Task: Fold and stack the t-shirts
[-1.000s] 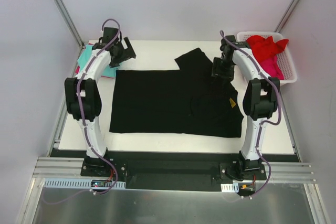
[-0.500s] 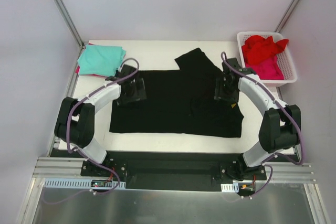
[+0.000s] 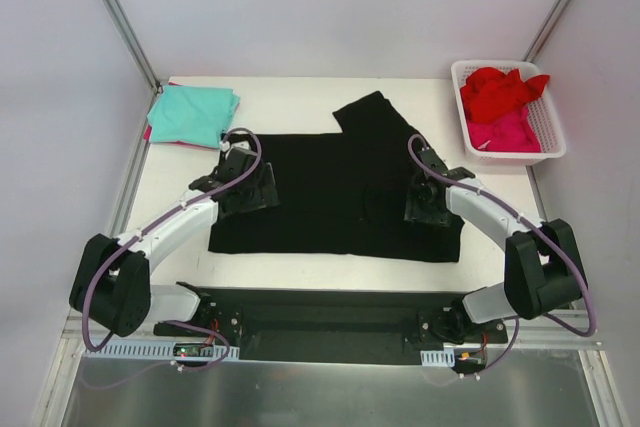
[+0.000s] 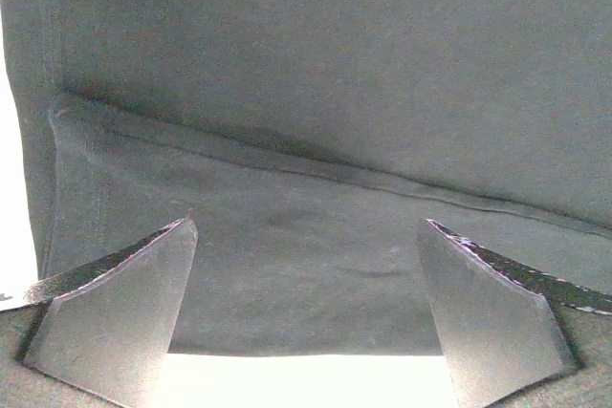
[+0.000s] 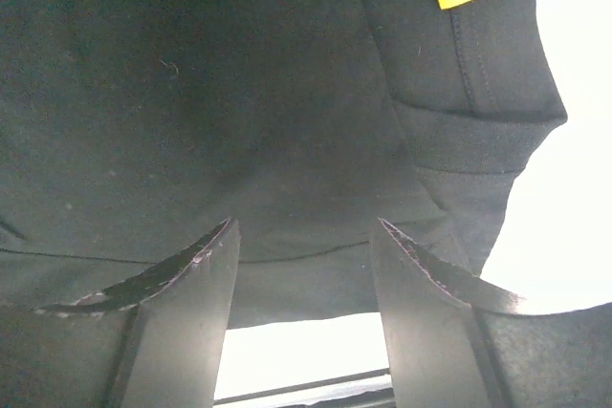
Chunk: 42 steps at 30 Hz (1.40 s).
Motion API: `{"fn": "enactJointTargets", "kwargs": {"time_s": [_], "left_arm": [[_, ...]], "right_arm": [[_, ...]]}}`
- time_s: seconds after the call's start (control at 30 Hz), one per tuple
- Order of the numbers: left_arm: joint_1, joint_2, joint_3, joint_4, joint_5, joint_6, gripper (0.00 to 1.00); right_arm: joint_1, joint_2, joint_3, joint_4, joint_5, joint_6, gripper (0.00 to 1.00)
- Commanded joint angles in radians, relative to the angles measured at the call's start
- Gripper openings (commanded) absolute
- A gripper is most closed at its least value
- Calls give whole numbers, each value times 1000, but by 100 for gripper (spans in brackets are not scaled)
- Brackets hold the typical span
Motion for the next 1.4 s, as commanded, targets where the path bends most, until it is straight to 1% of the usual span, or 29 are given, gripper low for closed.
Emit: {"fn": "enactJointTargets", "kwargs": {"time_s": [0.0, 0.17, 0.33, 0.43, 0.6, 0.77, 0.87, 0.93, 1.1, 1.27, 1.37], "left_arm": [[-35, 28, -52, 14, -62, -34, 99], [-57, 28, -83, 69, -119, -38, 99], [-57, 6, -136, 182, -208, -28, 99], [-57, -1, -149, 227, -225, -15, 99], [-57, 36, -142, 236, -236, -12, 99], [-58, 55, -161, 238, -231, -44, 99], [-65, 36, -193, 247, -251, -81, 99], [-72, 1, -234, 281, -265, -103, 99], [-112, -39, -302, 319, -303, -123, 99], [-124, 13, -316, 319, -286, -156, 99], [-161, 41, -329, 319, -286, -192, 99]], "right_arm": [[19, -32, -1, 40, 69, 39, 60], [28, -39, -1, 69, 100, 39, 60], [40, -29, 11, 128, 155, 42, 61], [42, -5, 28, 144, 181, 39, 60], [45, 41, 37, 166, 184, 37, 61], [45, 66, 3, 189, 158, 60, 61], [46, 60, -33, 217, 138, 80, 61], [49, 53, -50, 233, 129, 93, 61], [68, 14, -125, 276, 132, 113, 61], [83, 26, -167, 296, 121, 131, 61], [112, 23, -179, 283, 137, 140, 62]]}}
